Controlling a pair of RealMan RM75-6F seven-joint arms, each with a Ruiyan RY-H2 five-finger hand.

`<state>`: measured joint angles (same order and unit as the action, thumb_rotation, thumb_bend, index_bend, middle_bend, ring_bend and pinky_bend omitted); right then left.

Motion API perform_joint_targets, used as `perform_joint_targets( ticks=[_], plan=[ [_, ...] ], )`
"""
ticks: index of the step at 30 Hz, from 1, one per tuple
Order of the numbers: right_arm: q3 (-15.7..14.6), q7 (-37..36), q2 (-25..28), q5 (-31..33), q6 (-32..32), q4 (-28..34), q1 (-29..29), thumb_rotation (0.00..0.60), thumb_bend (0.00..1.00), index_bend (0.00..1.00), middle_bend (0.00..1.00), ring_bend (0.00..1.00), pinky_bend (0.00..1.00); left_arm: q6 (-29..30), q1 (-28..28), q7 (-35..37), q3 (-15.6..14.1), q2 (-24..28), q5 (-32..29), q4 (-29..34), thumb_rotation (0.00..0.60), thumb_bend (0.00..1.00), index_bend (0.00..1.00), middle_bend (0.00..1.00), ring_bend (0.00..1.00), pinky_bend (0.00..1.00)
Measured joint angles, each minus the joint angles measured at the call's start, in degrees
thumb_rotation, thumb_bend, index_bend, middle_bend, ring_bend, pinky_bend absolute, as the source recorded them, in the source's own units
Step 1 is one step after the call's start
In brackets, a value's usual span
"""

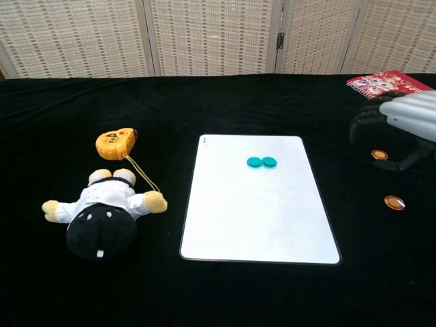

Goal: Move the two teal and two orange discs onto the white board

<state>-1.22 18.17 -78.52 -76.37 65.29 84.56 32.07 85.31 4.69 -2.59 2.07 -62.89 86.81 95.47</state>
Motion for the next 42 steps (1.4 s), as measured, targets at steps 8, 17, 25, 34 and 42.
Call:
perform_joint_targets(
  ticks=[8, 17, 25, 34, 42],
  plan=[
    [-3.5, -3.6, -0.5, -3.7, 1.8, -4.8, -4.6, 0.6, 0.3, 0.35, 0.18, 0.07, 0.0, 0.7, -0.1, -0.3, -0.3, 0.4, 1.0, 0.9, 0.6, 0.13, 0.0, 0.0, 0.0, 0.0],
    [-3.6, -4.3, -3.5, -4.8, -0.6, -9.8, -5.7, 0.6, 0.3, 0.35, 0.18, 0.06, 0.0, 1.4, -0.7, 0.0, -0.7, 0.4, 1.4, 0.9, 0.6, 0.13, 0.0, 0.0, 0.0, 0.0],
    [-2.8, -4.2, -5.8, -5.4, -2.3, -12.5, -5.8, 0.6, 0.3, 0.36, 0.18, 0.06, 0.0, 1.4, -1.0, 0.7, -1.0, 0.2, 1.1, 0.1, 0.6, 0.13, 0.0, 0.0, 0.0, 0.0],
    [-1.9, -4.0, -7.0, -6.1, -2.9, -13.8, -6.0, 0.6, 0.3, 0.39, 0.19, 0.07, 0.0, 1.1, -0.9, 1.1, -0.9, 0.0, 0.9, -0.5, 0.6, 0.13, 0.0, 0.0, 0.0, 0.0],
    [-1.1, -3.3, -7.9, -5.8, -3.5, -14.8, -6.3, 0.6, 0.3, 0.49, 0.21, 0.08, 0.0, 0.9, -0.9, 1.2, -1.0, -0.1, 0.7, -0.7, 0.6, 0.13, 0.0, 0.0, 0.0, 0.0]
  ],
)
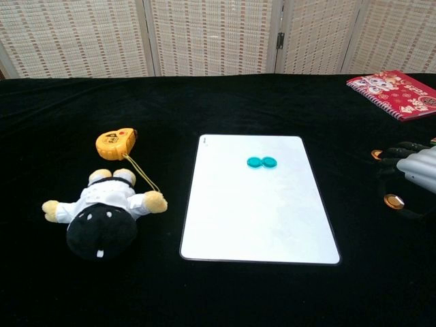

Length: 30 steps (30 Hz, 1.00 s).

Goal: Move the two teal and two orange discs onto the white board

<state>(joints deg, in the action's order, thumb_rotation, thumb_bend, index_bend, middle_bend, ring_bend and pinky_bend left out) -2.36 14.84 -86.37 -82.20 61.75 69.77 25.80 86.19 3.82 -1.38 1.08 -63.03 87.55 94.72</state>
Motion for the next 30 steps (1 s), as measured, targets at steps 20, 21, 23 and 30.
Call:
perform_joint_targets(
  ticks=[20, 21, 23, 30],
  plan=[
    [3.6, 2.1, 5.2, -2.1, -0.9, 14.7, 3.6, 0.6, 0.3, 0.51, 0.22, 0.08, 0.0, 0.1, 0.1, -0.1, 0.1, 0.6, 0.2, 0.8, 0.6, 0.13, 0.0, 0.0, 0.0, 0.0],
    [4.1, 3.0, 5.3, -1.9, -1.9, 15.8, 4.4, 0.6, 0.3, 0.51, 0.22, 0.07, 0.0, 0.2, 0.0, -0.1, 0.1, 0.6, 0.2, 0.8, 0.6, 0.13, 0.0, 0.0, 0.0, 0.0],
    [5.1, 5.8, 5.2, -1.0, -4.1, 17.9, 6.1, 0.6, 0.3, 0.51, 0.21, 0.06, 0.0, 0.2, -0.1, 0.1, 0.0, 0.6, 0.2, 0.7, 0.6, 0.13, 0.0, 0.0, 0.0, 0.0],
    [9.0, 15.5, 0.5, 5.7, -9.9, 20.3, 12.2, 0.6, 0.3, 0.51, 0.21, 0.06, 0.0, 0.2, -0.5, 1.1, -0.1, 0.5, -0.4, -0.3, 0.6, 0.13, 0.0, 0.0, 0.0, 0.0]
  ],
)
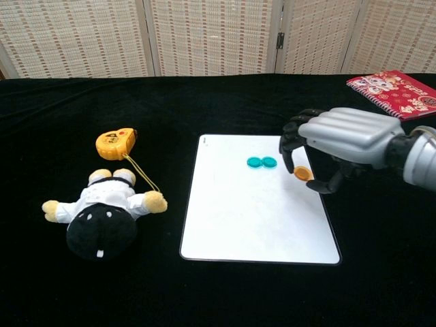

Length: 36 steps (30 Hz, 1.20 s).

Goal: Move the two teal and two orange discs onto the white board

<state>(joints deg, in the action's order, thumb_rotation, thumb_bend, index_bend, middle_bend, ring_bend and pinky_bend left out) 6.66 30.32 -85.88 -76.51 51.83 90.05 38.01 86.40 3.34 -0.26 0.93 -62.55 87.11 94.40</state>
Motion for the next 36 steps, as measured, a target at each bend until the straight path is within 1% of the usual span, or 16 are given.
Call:
perform_joint_targets(
  ticks=[3, 11, 12, 15, 16, 17, 19, 20, 22, 24, 26, 28, 31, 36],
  plan=[
    [1.0, 2.7, -2.4, 2.6, -1.5, -0.6, 2.0, 0.6, 0.3, 0.5, 0.21, 0.06, 0.0, -0.2, -0.1, 0.3, -0.1, -0.1, -0.3, -0.5, 0.6, 0.13, 0.0, 0.0, 0.0, 0.0],
    [1.7, 8.3, -8.1, 7.5, -2.4, -4.7, 5.2, 0.6, 0.3, 0.45, 0.19, 0.06, 0.0, -0.6, -0.1, 1.2, -0.1, -0.6, -0.5, -1.7, 0.6, 0.13, 0.0, 0.0, 0.0, 0.0],
    [1.6, 8.6, -8.4, 7.9, -2.4, -5.0, 5.5, 0.6, 0.3, 0.43, 0.19, 0.06, 0.0, -0.6, -0.1, 1.3, -0.1, -0.6, -0.5, -1.8, 0.6, 0.13, 0.0, 0.0, 0.0, 0.0],
    [1.1, 9.5, -8.9, 8.7, -2.5, -5.3, 6.0, 0.6, 0.3, 0.26, 0.19, 0.06, 0.0, -0.7, -0.1, 1.4, -0.1, -0.7, -0.6, -2.0, 0.6, 0.13, 0.0, 0.0, 0.0, 0.0],
    [0.9, 9.6, -8.9, 8.7, -2.3, -5.3, 6.2, 0.6, 0.3, 0.19, 0.18, 0.06, 0.0, -0.7, -0.1, 1.4, -0.1, -0.8, -0.6, -2.0, 0.6, 0.13, 0.0, 0.0, 0.0, 0.0],
    [0.9, 9.5, -8.9, 8.7, -2.1, -5.2, 6.2, 0.6, 0.3, 0.13, 0.18, 0.06, 0.0, -0.8, -0.1, 1.4, -0.1, -0.8, -0.5, -2.0, 0.6, 0.13, 0.0, 0.0, 0.0, 0.0],
    [0.8, 8.9, -8.6, 8.4, -1.5, -4.9, 6.1, 0.6, 0.3, 0.08, 0.18, 0.06, 0.0, -0.8, 0.0, 1.4, -0.1, -0.9, -0.6, -2.1, 0.6, 0.13, 0.0, 0.0, 0.0, 0.0],
    [0.9, 8.2, -8.3, 8.1, -0.9, -4.6, 5.9, 0.6, 0.3, 0.07, 0.17, 0.06, 0.0, -0.8, 0.0, 1.4, 0.0, -0.9, -0.6, -2.1, 0.6, 0.13, 0.0, 0.0, 0.0, 0.0],
    [1.2, 6.8, -7.1, 7.6, 0.6, -4.0, 5.3, 0.6, 0.3, 0.08, 0.17, 0.06, 0.0, -0.8, 0.1, 1.5, 0.1, -0.9, -0.6, -2.1, 0.6, 0.13, 0.0, 0.0, 0.0, 0.0],
    [1.5, 5.3, -5.7, 7.3, 2.2, -3.7, 4.7, 0.6, 0.3, 0.16, 0.17, 0.06, 0.0, -0.8, 0.2, 1.6, 0.2, -0.9, -0.5, -2.1, 0.6, 0.13, 0.0, 0.0, 0.0, 0.0],
    [2.2, 3.1, -3.4, 7.3, 4.0, -3.6, 3.5, 0.6, 0.3, 0.27, 0.17, 0.06, 0.0, -0.9, 0.3, 1.6, 0.2, -1.0, -0.4, -2.1, 0.6, 0.13, 0.0, 0.0, 0.0, 0.0],
    [2.6, 1.4, -1.7, 7.6, 5.0, -3.9, 2.7, 0.6, 0.3, 0.33, 0.17, 0.06, 0.0, -1.1, 0.5, 1.4, 0.2, -1.0, -0.3, -2.0, 0.6, 0.13, 0.0, 0.0, 0.0, 0.0],
    [3.1, -1.2, 0.1, 8.9, 5.3, -5.9, 1.7, 0.6, 0.3, 0.35, 0.17, 0.06, 0.0, -1.1, 0.6, 1.1, 0.1, -1.1, 0.2, -1.6, 0.6, 0.13, 0.0, 0.0, 0.0, 0.0],
    [3.5, -3.6, 0.5, 11.5, 4.4, -11.1, 0.9, 0.6, 0.3, 0.35, 0.17, 0.08, 0.0, -0.6, 0.6, 0.0, 0.0, -0.8, 0.8, -0.4, 0.6, 0.13, 0.0, 0.0, 0.0, 0.0]
  ],
)
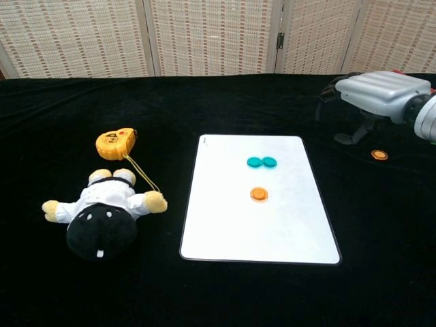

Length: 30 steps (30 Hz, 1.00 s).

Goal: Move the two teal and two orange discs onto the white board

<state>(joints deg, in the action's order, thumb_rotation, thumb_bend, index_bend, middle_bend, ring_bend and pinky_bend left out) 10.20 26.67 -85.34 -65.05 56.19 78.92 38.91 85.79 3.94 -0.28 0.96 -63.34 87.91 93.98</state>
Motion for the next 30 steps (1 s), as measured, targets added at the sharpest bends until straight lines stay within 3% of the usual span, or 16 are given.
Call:
perform_joint_targets(
  ticks=[14, 30],
  plan=[
    [-0.3, -3.7, -5.0, 4.6, -5.9, -15.3, 0.5, 0.6, 0.3, 0.35, 0.18, 0.08, 0.0, 0.6, -0.6, -1.6, -0.3, 1.1, 0.0, 2.2, 0.6, 0.13, 0.0, 0.0, 0.0, 0.0],
    [-2.3, -5.4, -6.5, 4.5, -7.1, -20.4, -1.6, 0.6, 0.3, 0.35, 0.18, 0.08, 0.0, 0.0, -0.5, -1.4, -0.4, 0.7, -0.4, 1.6, 0.6, 0.13, 0.0, 0.0, 0.0, 0.0]
  ],
)
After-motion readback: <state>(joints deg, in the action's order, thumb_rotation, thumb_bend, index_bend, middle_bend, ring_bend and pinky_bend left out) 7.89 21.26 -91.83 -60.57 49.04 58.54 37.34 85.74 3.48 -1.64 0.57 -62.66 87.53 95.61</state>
